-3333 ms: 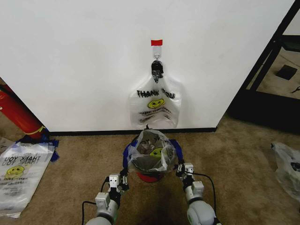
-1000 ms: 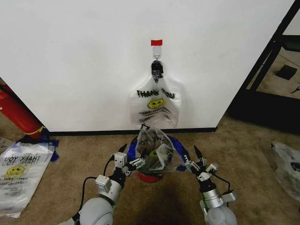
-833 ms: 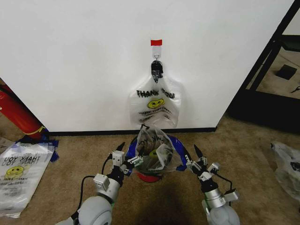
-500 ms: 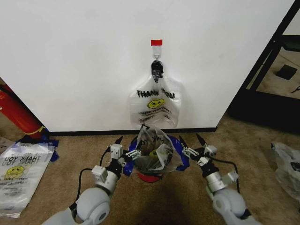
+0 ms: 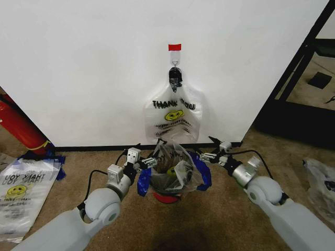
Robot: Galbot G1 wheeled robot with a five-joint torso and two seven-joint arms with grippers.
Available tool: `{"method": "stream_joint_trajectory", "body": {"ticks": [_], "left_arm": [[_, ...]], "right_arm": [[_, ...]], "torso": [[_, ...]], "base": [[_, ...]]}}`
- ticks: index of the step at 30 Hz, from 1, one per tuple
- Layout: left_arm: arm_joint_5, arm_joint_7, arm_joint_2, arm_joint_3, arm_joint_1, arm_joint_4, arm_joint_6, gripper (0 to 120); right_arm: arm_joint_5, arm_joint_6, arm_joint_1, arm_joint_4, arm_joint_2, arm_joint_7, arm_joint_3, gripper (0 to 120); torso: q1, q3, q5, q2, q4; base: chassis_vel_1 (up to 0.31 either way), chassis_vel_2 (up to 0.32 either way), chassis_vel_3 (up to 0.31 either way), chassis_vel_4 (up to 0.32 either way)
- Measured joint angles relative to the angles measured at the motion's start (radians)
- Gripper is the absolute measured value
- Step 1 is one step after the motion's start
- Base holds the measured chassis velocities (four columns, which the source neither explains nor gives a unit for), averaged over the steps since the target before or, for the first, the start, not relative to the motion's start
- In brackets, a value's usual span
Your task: Pick up the garbage bag from the wall and place it over the trash bin.
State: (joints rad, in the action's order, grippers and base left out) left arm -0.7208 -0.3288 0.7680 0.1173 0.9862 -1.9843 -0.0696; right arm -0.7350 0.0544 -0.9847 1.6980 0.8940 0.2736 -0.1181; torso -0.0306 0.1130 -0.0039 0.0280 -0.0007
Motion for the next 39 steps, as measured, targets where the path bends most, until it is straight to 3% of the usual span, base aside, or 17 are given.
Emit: {"method": "stream_joint_trajectory", "body": {"ticks": [5,11,16,24,34,39], "left_arm": [[-0.144,-0.01,-0.009,-0.027,-0.046,0.015,-0.043,81],[-0.32,0.017,-0.04,0.002,-0.199,0.103,-0.184,72],[-0.45,0.127,-0.041,0.008,-0.275,0.183,-0.321,65],[-0.43,0.288,-0.054,0.027,-0.315,0.261,-0.402,57],[-0.368,0.332,-0.026,0.11,-0.376,0.334,-0.412,56],[-0.357,0.344,-0.014,0.158,-0.405,0.364,-0.417,35]], "right_arm": [[-0.023,0.015,-0.016,-0.009,0.028,-0.009,-0.01,100],[-0.066,0.032,-0.055,0.029,0.013,-0.003,-0.044,100],[-0.09,0.041,-0.07,0.065,-0.012,0.004,-0.046,100],[-0.103,0.052,-0.14,0.143,-0.044,0.008,-0.079,100],[-0.111,0.058,-0.218,0.227,-0.062,0.007,-0.117,100],[-0.111,0.062,-0.243,0.239,-0.06,0.004,-0.129,100]], "torso": [[0.0,0.0,-0.0001,0.0,0.0],[0.0,0.0,-0.0001,0.0,-0.0005],[0.0,0.0,-0.0002,0.0,0.0],[0.0,0.0,0.0001,0.0,-0.0001],[0.0,0.0,0.0002,0.0,-0.0003],[0.0,0.0,0.0001,0.0,-0.0002]], "base": [[0.0,0.0,0.0,0.0],[0.0,0.0,0.0,0.0],[0.0,0.0,0.0,0.0],[0.0,0.0,0.0,0.0],[0.0,0.0,0.0,0.0],[0.0,0.0,0.0,0.0]]}}
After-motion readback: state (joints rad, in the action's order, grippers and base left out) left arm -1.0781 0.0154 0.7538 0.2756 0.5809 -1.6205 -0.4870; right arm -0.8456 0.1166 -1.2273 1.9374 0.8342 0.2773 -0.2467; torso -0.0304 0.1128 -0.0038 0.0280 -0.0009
